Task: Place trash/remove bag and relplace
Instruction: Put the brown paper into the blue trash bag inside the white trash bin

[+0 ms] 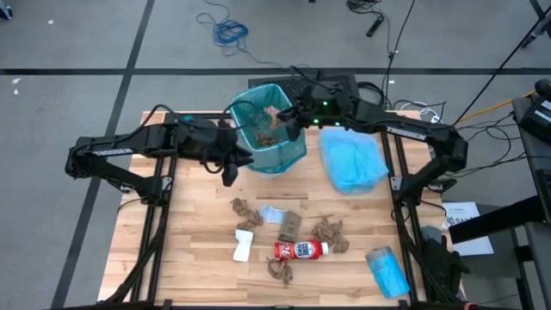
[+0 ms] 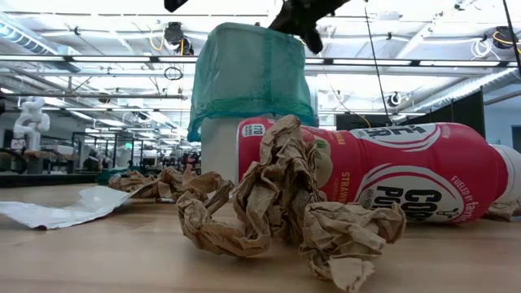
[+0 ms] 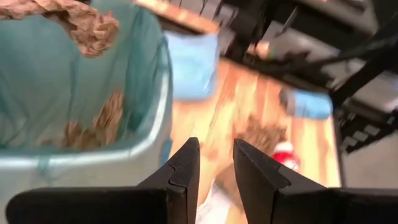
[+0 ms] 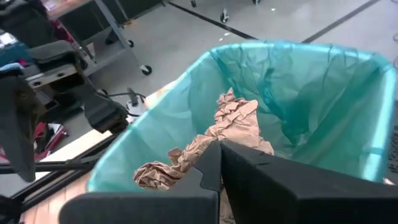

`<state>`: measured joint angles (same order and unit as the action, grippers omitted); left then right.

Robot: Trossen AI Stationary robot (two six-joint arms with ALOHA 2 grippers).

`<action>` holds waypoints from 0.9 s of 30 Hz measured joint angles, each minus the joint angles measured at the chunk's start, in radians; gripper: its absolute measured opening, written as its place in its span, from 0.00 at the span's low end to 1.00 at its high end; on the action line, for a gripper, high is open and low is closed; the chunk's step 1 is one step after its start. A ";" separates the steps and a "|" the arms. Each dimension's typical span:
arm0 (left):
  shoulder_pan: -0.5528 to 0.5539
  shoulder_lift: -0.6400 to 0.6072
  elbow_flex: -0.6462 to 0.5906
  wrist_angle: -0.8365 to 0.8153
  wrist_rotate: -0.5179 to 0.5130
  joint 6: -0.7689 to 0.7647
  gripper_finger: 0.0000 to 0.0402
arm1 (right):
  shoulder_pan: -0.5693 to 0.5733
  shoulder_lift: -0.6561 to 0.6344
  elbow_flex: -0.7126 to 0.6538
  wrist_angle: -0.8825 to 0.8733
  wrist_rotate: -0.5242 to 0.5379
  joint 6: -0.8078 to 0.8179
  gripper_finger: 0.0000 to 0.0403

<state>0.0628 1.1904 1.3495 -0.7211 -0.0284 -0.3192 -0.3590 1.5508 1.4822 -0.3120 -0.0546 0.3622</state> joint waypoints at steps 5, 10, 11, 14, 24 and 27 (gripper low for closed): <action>0.000 0.000 0.000 -0.028 0.000 0.056 0.23 | -0.009 0.034 0.000 0.038 -0.001 0.014 0.00; 0.000 0.000 0.000 -0.025 0.001 0.103 0.23 | -0.011 0.036 0.002 0.083 0.021 0.019 0.00; 0.000 0.000 0.000 -0.025 0.001 0.115 0.23 | -0.011 0.035 0.002 0.081 0.031 0.025 0.01; 0.000 0.000 0.000 -0.025 0.001 0.133 0.23 | -0.017 0.036 0.002 0.075 0.026 0.050 0.04; 0.000 0.000 0.000 -0.025 0.001 0.145 0.23 | -0.017 0.039 0.002 0.077 0.025 0.063 0.19; 0.000 0.000 0.000 -0.026 0.001 0.146 0.23 | -0.017 0.039 0.002 0.077 0.025 0.064 0.21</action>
<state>0.0631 1.1908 1.3495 -0.7475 -0.0273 -0.1735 -0.3763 1.5898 1.4837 -0.2352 -0.0292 0.4259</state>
